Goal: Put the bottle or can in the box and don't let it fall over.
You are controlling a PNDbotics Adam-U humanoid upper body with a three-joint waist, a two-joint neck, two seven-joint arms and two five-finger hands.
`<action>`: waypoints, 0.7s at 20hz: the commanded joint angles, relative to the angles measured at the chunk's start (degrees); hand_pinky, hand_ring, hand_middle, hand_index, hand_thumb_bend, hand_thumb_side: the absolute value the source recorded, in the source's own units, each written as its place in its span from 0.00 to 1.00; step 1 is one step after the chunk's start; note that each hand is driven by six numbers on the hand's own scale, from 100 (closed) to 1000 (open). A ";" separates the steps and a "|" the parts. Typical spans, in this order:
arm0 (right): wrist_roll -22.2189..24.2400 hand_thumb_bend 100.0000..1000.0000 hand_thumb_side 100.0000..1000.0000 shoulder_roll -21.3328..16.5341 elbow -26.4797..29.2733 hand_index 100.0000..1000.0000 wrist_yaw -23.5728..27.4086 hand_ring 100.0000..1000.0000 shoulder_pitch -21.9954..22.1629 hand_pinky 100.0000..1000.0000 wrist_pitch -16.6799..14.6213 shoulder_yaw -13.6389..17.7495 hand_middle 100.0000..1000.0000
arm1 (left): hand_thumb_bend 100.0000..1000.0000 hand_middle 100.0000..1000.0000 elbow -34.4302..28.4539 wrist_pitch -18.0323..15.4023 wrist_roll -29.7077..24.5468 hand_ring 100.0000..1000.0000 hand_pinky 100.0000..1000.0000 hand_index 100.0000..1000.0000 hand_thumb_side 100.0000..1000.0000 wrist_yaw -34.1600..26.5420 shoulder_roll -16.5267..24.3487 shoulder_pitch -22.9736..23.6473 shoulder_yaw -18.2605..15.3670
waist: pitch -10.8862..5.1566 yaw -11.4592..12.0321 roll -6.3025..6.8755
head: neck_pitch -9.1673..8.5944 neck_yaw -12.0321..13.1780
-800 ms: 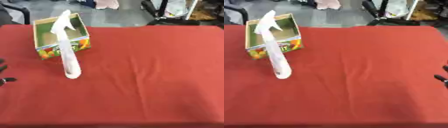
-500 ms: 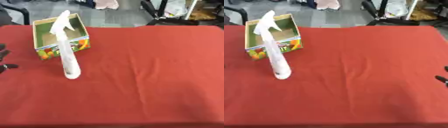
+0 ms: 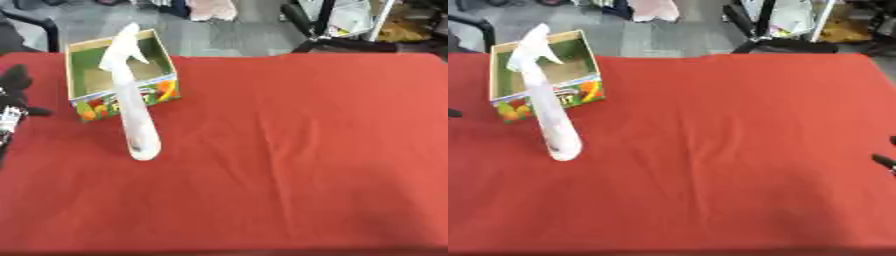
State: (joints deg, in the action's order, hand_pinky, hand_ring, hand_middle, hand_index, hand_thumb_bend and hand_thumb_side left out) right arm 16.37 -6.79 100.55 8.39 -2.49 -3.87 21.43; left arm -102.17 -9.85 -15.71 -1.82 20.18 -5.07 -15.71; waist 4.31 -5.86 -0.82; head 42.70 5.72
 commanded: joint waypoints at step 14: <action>0.60 0.00 0.66 -1.25 0.31 0.85 0.42 1.00 -0.34 0.78 -0.12 -0.55 1.00 | 0.08 1.00 8.57 -5.01 3.28 1.00 0.65 0.96 0.78 2.81 6.03 -14.12 8.77 | -1.09 -0.93 -0.07 | -0.26 0.87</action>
State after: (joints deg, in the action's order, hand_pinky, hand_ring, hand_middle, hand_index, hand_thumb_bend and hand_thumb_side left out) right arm 16.79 -6.79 100.33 8.41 -2.47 -3.90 20.93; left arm -93.36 -14.26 -12.46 0.64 24.19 -18.27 -7.37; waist 4.26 -6.72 -0.88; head 42.70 6.43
